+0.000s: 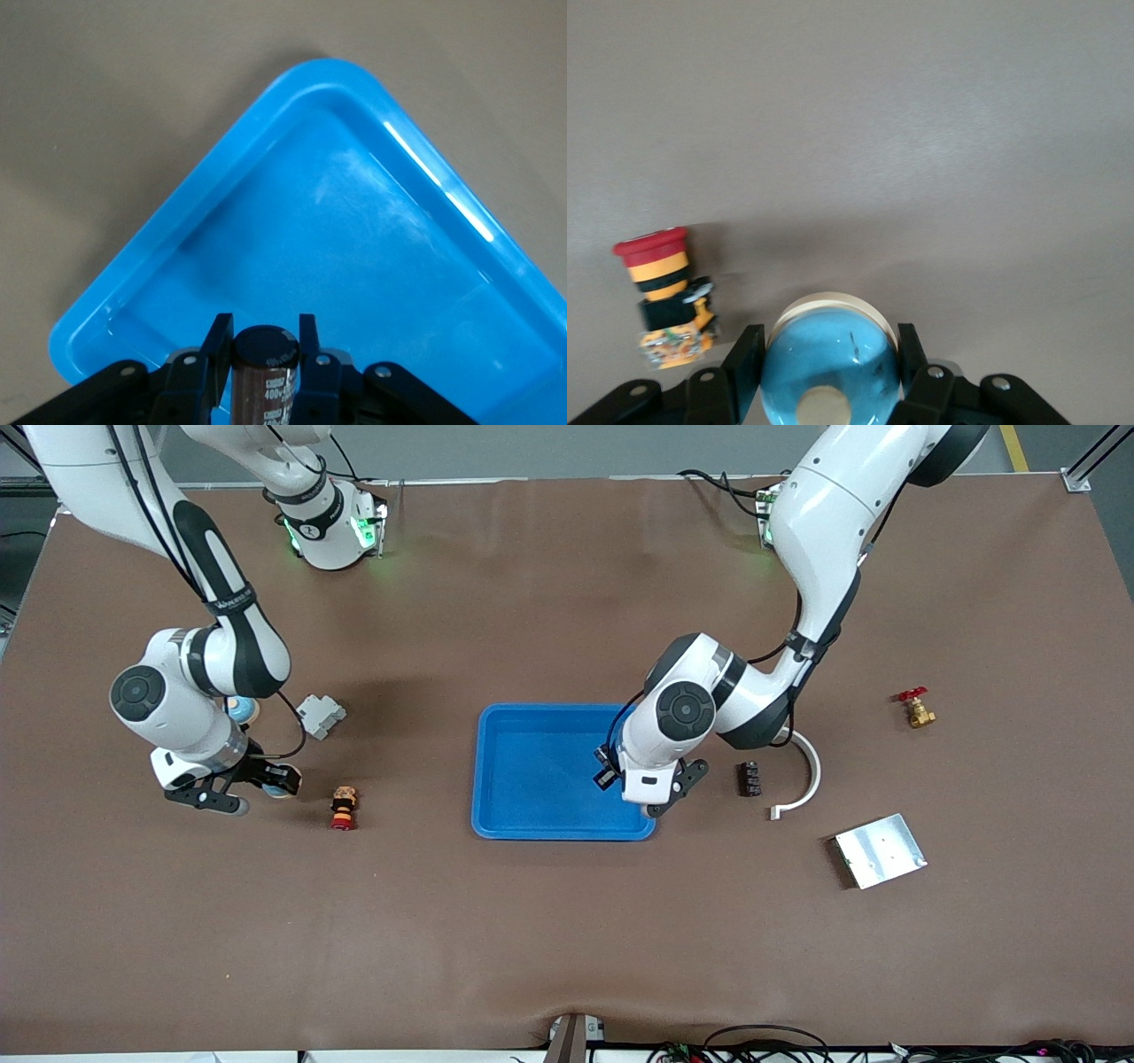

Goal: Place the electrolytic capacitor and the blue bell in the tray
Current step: 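Release the capacitor into the tray while the right gripper carries the bell, then reach the second capacitor with the left gripper while the right gripper lowers the bell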

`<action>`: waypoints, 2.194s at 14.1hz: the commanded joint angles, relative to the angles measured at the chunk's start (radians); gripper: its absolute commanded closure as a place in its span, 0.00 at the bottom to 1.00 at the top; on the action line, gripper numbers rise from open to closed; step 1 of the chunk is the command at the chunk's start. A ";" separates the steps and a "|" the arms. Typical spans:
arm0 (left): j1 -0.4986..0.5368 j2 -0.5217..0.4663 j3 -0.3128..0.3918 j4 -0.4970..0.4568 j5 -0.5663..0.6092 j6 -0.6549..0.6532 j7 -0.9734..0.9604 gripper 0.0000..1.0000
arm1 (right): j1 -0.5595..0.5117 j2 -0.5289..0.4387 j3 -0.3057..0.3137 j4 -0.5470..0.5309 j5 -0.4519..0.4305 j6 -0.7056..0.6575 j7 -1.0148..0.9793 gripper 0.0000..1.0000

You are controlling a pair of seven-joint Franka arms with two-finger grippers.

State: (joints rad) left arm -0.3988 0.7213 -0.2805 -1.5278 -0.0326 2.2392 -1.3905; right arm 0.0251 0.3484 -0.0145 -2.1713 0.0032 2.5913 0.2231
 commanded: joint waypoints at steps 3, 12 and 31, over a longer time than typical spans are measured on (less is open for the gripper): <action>-0.014 0.023 0.015 0.005 0.040 0.003 -0.198 0.90 | 0.074 -0.086 -0.004 -0.012 0.011 -0.097 0.165 1.00; -0.040 0.056 0.015 -0.037 0.086 -0.049 -0.303 0.90 | 0.223 -0.220 -0.002 -0.012 0.009 -0.264 0.484 1.00; 0.061 -0.172 0.012 -0.002 0.172 -0.397 0.224 0.00 | 0.524 0.023 -0.004 0.191 -0.008 -0.177 1.059 1.00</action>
State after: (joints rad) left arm -0.3744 0.6194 -0.2676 -1.4986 0.1238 1.8802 -1.2916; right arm 0.5311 0.3464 -0.0088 -2.0246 0.0013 2.4227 1.2352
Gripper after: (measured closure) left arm 0.000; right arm 0.348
